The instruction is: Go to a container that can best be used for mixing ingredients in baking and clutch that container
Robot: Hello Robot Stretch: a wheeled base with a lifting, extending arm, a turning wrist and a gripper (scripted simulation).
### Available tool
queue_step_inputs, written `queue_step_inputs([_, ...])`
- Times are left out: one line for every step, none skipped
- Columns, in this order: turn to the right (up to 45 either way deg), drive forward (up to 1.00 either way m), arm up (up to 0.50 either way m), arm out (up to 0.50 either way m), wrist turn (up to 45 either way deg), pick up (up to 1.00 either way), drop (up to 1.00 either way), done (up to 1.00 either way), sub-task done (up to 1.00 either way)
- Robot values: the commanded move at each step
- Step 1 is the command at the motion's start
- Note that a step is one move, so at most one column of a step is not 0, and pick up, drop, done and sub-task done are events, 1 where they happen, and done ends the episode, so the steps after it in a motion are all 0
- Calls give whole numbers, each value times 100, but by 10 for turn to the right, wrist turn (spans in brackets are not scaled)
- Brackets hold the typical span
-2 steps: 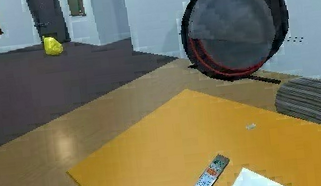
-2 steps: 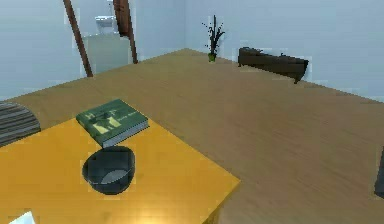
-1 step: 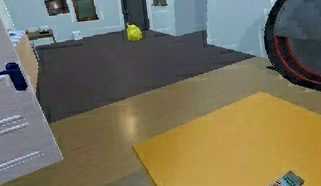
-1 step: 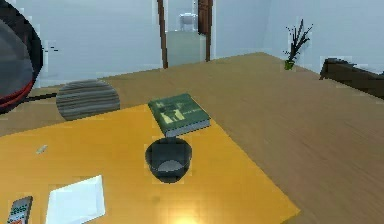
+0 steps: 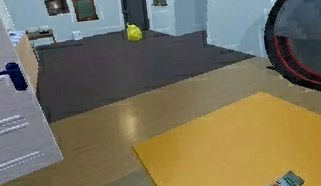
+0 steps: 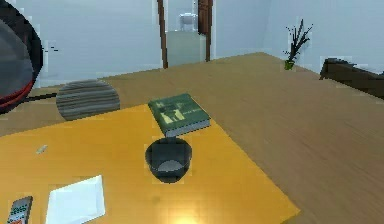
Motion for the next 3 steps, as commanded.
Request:
queue_step_inputs([0, 0, 38, 0, 0, 0, 0, 0, 0])
queue_step_inputs([0, 0, 0, 20, 0, 0, 0, 0, 0])
queue_step_inputs([0, 0, 0, 0, 450, 0, 0, 0, 0])
